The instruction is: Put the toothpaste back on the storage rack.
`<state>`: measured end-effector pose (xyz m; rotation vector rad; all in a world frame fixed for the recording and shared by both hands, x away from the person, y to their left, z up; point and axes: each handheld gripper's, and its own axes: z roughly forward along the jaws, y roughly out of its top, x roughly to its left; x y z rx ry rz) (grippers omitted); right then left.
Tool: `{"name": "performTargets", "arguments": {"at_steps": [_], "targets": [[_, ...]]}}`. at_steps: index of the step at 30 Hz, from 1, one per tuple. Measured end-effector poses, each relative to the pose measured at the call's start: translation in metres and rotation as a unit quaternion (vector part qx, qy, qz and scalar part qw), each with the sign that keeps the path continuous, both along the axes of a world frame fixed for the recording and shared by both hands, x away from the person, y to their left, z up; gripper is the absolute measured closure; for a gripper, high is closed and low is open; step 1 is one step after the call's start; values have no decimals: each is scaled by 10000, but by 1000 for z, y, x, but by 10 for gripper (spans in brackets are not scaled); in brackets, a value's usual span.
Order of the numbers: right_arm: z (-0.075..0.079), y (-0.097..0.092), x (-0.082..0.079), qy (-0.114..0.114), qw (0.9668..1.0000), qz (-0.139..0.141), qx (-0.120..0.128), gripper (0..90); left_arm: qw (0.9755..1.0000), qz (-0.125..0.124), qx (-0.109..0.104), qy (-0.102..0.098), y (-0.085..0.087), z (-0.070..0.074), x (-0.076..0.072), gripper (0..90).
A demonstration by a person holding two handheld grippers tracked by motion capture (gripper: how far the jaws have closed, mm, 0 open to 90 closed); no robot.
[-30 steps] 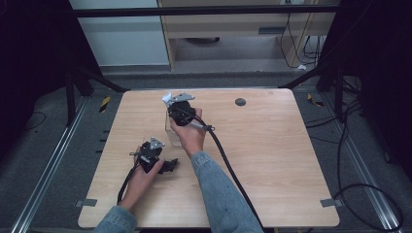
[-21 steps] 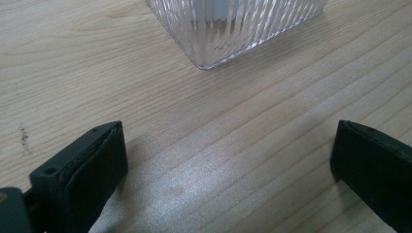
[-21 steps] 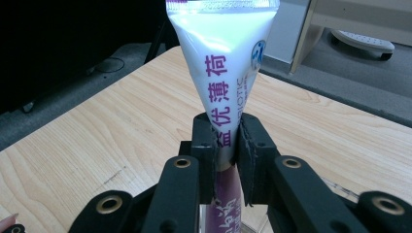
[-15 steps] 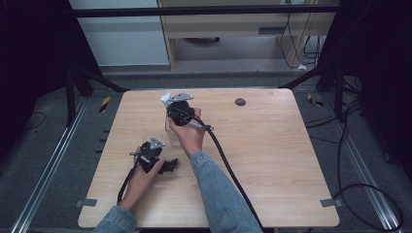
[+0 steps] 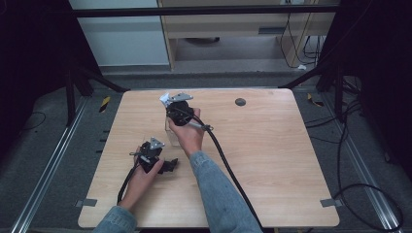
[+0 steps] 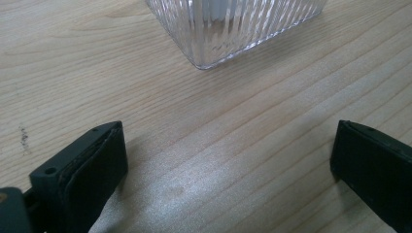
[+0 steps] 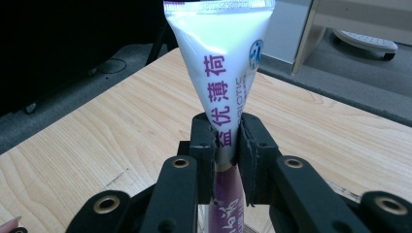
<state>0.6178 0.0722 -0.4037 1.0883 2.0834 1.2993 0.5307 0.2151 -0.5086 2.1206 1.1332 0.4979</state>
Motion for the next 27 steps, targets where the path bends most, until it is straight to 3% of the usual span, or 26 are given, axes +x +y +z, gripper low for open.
{"name": "performTargets", "arguments": {"at_steps": [27], "targets": [[4, -5, -3, 27, 10000, 59, -1, 706, 10000, -1, -1, 0, 0, 0, 0, 0]]}}
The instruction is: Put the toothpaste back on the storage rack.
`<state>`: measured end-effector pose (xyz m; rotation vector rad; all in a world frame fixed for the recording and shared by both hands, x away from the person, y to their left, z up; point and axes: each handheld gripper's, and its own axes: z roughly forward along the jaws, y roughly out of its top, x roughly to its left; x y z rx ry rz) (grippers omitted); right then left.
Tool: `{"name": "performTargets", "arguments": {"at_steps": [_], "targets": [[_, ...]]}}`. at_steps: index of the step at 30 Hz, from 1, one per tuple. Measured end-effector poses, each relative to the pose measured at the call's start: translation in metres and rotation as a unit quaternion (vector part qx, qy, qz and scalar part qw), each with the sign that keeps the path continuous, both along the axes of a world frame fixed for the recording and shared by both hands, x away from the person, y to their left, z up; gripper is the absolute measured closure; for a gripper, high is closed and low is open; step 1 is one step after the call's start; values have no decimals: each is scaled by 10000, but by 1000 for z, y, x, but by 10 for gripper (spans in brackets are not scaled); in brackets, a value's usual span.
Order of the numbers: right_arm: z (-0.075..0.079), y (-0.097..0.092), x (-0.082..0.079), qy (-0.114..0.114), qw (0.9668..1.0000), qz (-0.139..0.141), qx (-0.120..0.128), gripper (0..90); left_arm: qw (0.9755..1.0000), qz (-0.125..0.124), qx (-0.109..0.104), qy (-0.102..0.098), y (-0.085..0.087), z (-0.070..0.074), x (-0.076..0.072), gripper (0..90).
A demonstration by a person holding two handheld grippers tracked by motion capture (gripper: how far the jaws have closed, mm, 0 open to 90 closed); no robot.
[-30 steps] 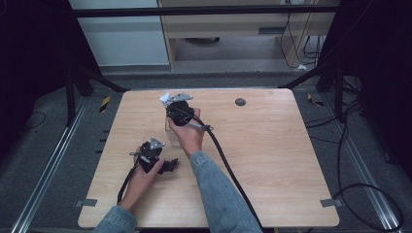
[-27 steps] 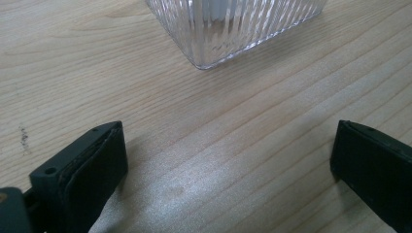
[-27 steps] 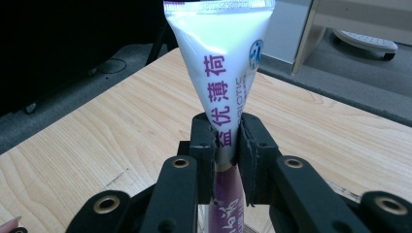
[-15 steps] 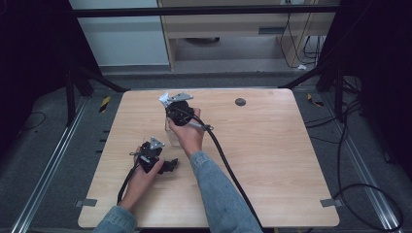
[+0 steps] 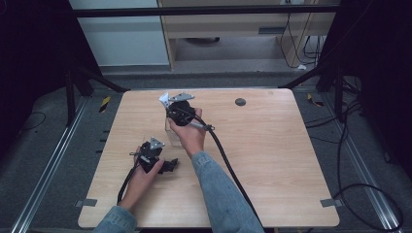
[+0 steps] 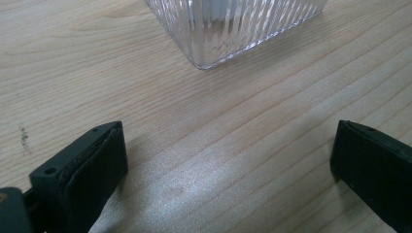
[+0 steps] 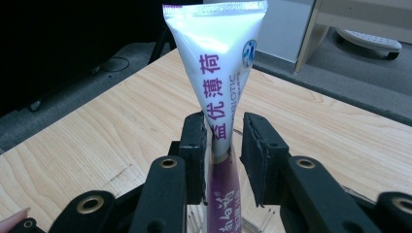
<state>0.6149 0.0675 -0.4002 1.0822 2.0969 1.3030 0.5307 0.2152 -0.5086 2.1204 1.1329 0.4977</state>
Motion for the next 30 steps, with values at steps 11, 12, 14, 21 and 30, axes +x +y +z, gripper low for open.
{"name": "performTargets", "arguments": {"at_steps": [11, 12, 14, 21, 30], "targets": [[1, -3, -1, -12, 10000, 4, -7, 661, 10000, 0, 3, 1, 0, 0, 0, 0], [1, -4, -1, -27, 10000, -7, 3, 644, 10000, 0, 1, 1, 0, 0, 0, 0], [2, -5, -2, -16, 10000, -18, 25, 620, 10000, 0, 1, 1, 0, 0, 0, 0], [4, -9, -4, -16, 10000, -59, 55, 550, 10000, 1, 1, 0, 0, 0, 0, 0], [7, -19, -9, -51, 9999, -93, 36, 430, 10000, 1, 3, 2, 0, 0, 0, 0]]}}
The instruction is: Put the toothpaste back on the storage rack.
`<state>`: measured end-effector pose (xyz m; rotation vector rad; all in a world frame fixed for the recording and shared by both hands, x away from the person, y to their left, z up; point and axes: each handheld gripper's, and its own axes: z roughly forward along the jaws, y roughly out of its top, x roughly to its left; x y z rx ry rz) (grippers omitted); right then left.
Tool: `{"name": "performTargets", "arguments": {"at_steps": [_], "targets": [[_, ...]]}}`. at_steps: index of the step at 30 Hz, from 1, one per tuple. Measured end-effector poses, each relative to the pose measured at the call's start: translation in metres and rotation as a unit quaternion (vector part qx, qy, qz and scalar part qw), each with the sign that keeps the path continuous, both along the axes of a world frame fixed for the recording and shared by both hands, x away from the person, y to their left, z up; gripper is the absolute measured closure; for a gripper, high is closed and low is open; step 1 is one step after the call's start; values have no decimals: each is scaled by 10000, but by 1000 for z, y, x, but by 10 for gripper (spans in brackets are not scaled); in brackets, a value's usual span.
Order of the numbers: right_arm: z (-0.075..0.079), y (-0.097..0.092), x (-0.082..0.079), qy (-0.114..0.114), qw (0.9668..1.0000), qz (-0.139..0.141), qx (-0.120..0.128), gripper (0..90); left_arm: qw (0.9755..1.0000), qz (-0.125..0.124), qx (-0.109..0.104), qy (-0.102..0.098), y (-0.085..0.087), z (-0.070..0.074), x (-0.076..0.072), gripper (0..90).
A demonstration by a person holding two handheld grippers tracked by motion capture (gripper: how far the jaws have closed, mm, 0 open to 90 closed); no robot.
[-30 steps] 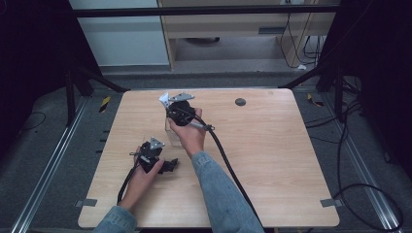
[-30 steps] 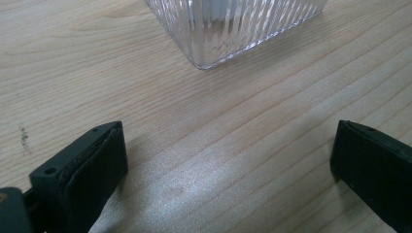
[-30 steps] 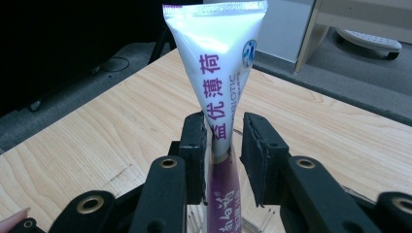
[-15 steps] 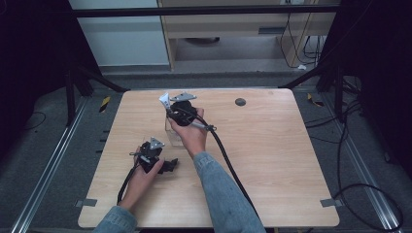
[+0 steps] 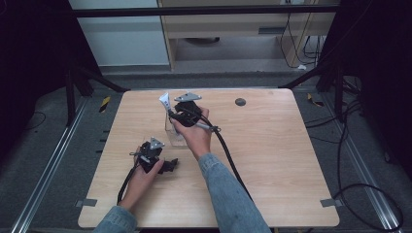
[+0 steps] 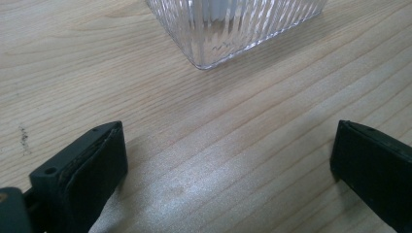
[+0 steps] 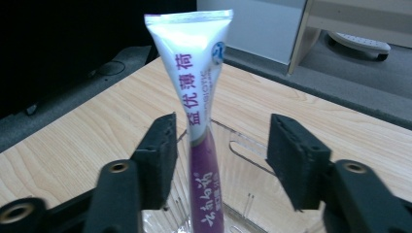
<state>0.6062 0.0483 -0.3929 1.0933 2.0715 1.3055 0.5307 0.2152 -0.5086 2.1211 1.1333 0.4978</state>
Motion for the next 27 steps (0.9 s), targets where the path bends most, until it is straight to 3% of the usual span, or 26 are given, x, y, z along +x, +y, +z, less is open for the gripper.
{"name": "performTargets", "arguments": {"at_steps": [4, 10, 14, 20, 27], "targets": [[3, -6, -1, 78, 10000, 4, 54, 357, 10000, -1, -2, 1, 0, 0, 0, 0], [7, -13, -2, 72, 9998, 116, -118, 284, 10000, 1, -4, 0, 0, 0, 0, 0], [10, -22, -4, 198, 9995, 193, -171, 220, 10000, 1, -5, -1, 0, 0, 0, 0], [13, -38, -9, 241, 9995, 180, -130, 185, 10000, 5, -8, -4, 0, 0, 0, 0], [13, -58, -16, 319, 9991, 118, -254, 141, 10000, 5, -9, -4, 0, 0, 0, 0]]}}
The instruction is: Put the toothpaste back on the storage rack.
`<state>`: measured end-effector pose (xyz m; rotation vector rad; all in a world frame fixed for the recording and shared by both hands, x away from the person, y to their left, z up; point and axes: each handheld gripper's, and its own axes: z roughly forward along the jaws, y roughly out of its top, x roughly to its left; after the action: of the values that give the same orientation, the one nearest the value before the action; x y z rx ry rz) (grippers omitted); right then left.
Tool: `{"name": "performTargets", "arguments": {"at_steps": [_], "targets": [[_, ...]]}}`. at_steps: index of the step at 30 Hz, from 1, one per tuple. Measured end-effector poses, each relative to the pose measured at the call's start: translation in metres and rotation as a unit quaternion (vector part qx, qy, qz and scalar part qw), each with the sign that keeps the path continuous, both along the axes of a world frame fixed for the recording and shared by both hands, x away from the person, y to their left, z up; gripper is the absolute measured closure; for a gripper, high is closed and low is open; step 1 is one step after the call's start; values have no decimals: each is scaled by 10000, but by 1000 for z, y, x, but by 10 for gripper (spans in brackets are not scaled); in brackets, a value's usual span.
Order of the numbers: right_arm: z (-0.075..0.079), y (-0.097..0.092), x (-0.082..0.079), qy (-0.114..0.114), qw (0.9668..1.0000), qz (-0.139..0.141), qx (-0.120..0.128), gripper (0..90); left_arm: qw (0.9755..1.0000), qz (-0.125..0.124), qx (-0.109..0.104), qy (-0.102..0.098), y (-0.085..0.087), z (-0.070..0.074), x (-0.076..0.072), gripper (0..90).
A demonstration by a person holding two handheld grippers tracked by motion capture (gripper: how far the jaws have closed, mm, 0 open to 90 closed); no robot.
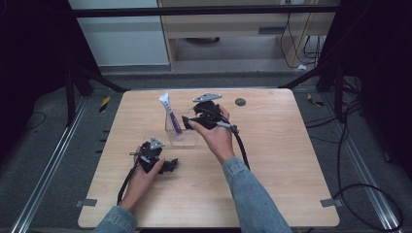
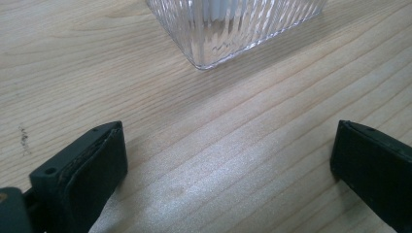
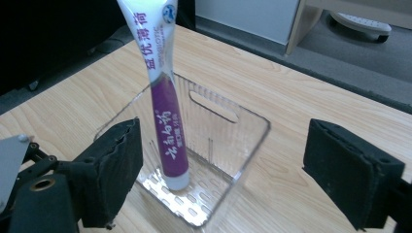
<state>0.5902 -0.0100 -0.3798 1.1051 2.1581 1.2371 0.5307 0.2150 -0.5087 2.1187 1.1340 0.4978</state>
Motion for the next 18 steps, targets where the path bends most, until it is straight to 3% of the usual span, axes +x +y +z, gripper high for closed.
{"name": "performTargets", "arguments": {"at_steps": [4, 9, 14, 18], "targets": [[0, -9, -3, -8, 10000, -35, -33, 126, 10000, 7, -4, 4, 0, 0, 0, 0], [1, -22, -7, 70, 9995, -158, -282, 113, 10000, 8, -6, 7, 0, 0, 0, 0], [0, -39, -10, 42, 9994, -193, -271, 109, 10000, -3, 10, 12, 0, 0, 0, 0], [-8, -55, -13, 151, 9989, -264, -357, 106, 10000, -10, 18, 11, 0, 0, 0, 0]]}}
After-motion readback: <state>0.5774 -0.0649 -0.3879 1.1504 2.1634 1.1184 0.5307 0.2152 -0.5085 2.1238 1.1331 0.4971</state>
